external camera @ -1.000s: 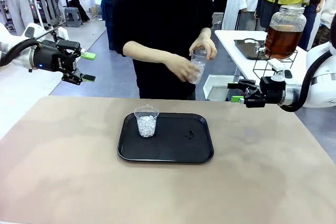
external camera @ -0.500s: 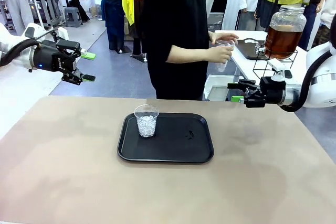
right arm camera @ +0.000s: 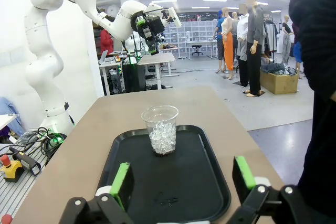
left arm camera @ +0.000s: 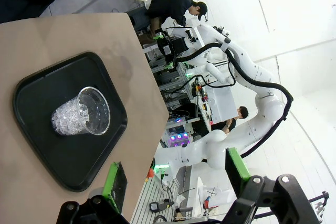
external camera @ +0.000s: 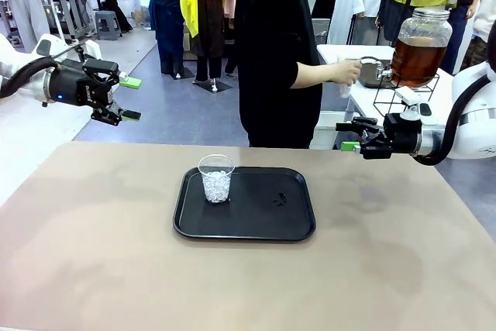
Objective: Pour the drink into the iced cup.
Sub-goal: Pick up the iced cup indicated by the human and present it to them.
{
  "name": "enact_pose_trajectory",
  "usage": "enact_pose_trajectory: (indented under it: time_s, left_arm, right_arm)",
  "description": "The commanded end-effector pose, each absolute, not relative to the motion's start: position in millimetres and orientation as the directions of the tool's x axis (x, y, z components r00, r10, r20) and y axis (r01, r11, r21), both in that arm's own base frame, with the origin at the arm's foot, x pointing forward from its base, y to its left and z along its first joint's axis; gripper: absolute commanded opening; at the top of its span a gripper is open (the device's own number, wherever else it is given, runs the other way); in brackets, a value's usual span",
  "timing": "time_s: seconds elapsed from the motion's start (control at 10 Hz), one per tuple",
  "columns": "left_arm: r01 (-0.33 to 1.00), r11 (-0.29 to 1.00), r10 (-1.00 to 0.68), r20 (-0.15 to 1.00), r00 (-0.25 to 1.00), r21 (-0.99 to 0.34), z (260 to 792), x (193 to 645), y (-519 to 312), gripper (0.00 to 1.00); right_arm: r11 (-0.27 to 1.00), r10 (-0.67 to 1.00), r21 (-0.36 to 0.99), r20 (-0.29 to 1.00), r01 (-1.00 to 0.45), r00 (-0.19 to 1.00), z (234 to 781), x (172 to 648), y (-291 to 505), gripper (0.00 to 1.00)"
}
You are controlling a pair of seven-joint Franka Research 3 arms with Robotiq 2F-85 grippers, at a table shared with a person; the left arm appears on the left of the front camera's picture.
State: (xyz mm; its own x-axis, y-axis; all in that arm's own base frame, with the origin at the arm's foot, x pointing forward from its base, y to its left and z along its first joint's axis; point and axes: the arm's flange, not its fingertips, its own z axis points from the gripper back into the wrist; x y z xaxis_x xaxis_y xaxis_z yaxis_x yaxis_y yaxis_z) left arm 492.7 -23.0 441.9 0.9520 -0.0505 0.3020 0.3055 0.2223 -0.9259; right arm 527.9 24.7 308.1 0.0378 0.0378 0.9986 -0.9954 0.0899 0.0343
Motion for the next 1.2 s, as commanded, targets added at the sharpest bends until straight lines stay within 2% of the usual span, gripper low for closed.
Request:
enact_pose_trajectory:
  time_s: [0.0, 1.1]
  left_arm:
    - [0.315, 0.221, -0.052, 0.311, 0.949, -0.923, 443.5, 492.4, -23.4, 1.00]
    - [0.315, 0.221, -0.052, 0.311, 0.949, -0.923, 443.5, 492.4, -23.4, 1.00]
  right_arm:
    - [0.088, 0.038, 0.031, 0.999, -0.996, 0.035, 311.0, 531.9, 24.6, 1.00]
    - [0.088, 0.038, 0.031, 0.999, -0.996, 0.035, 311.0, 531.9, 24.6, 1.00]
